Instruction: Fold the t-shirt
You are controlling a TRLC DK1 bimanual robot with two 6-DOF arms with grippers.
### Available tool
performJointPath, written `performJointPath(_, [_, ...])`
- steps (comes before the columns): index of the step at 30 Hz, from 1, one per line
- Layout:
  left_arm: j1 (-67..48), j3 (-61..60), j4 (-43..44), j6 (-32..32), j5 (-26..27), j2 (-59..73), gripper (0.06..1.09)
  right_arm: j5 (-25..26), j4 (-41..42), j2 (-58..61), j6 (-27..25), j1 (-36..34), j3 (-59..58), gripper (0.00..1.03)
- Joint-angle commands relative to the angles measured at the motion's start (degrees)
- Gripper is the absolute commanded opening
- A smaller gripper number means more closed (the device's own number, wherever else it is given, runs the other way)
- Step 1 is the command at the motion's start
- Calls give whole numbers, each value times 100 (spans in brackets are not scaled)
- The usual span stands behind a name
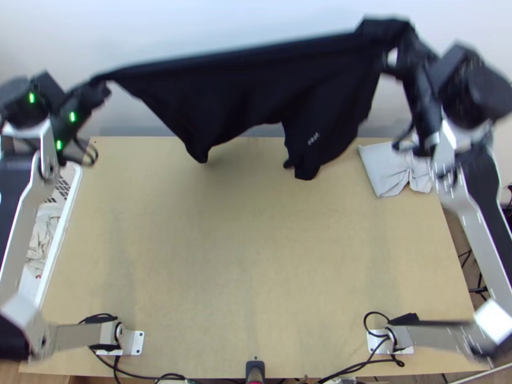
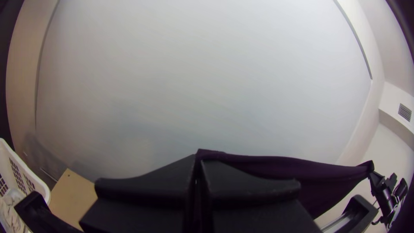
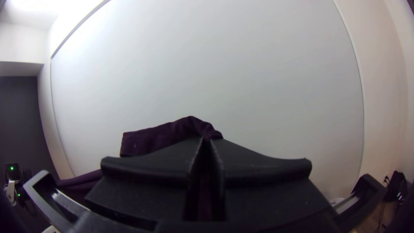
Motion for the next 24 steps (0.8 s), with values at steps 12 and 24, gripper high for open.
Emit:
performJointPath(12, [-689, -3846, -1678, 1038, 1210, -4057, 9, -813, -3073, -5421, -75, 933, -4672, 3])
performJointPath(24, [-1172, -3899, -3515, 1249, 1439, -5305, 9, -2712, -6132, -5842, 277, 1118, -3415, 3])
